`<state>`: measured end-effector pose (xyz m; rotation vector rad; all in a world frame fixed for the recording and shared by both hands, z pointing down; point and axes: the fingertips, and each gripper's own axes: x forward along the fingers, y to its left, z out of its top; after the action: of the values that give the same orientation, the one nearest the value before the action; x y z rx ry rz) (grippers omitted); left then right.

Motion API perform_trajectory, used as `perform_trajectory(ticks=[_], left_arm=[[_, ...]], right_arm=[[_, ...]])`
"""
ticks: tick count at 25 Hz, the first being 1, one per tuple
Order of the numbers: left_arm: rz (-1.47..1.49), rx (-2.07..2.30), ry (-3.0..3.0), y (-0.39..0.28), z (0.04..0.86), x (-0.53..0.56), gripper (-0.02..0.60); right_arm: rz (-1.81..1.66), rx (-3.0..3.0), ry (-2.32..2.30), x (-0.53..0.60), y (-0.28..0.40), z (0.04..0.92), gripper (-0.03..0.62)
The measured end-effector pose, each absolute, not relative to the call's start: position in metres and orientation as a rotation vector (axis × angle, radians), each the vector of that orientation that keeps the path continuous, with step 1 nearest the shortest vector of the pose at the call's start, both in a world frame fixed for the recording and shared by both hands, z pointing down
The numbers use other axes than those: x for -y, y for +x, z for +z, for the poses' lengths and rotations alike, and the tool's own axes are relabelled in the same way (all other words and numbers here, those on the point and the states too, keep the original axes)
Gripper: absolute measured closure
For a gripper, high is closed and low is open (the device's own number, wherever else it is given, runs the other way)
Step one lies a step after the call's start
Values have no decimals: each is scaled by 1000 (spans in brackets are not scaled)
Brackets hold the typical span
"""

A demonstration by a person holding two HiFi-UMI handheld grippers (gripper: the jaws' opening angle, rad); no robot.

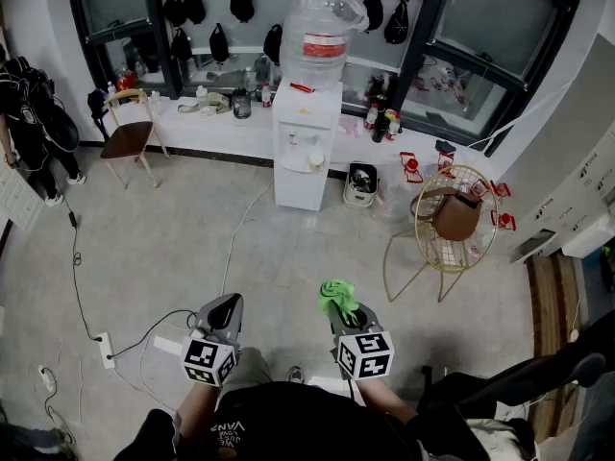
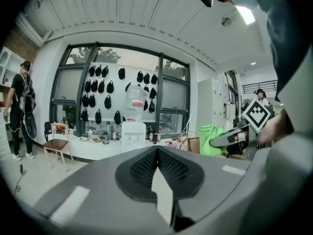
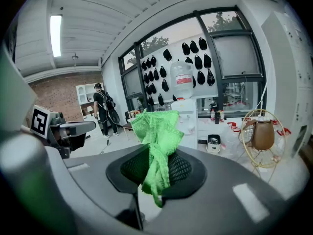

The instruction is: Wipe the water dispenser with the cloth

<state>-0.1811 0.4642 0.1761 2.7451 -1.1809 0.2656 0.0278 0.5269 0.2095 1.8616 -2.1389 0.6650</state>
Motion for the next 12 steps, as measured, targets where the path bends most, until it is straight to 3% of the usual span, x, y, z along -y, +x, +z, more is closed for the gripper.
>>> perform_trajectory(ticks=[12], left_arm=[[212,1078,2790,-188,179,-355,580]], right_arm=[[645,2098,1961,-422,15,204,508]])
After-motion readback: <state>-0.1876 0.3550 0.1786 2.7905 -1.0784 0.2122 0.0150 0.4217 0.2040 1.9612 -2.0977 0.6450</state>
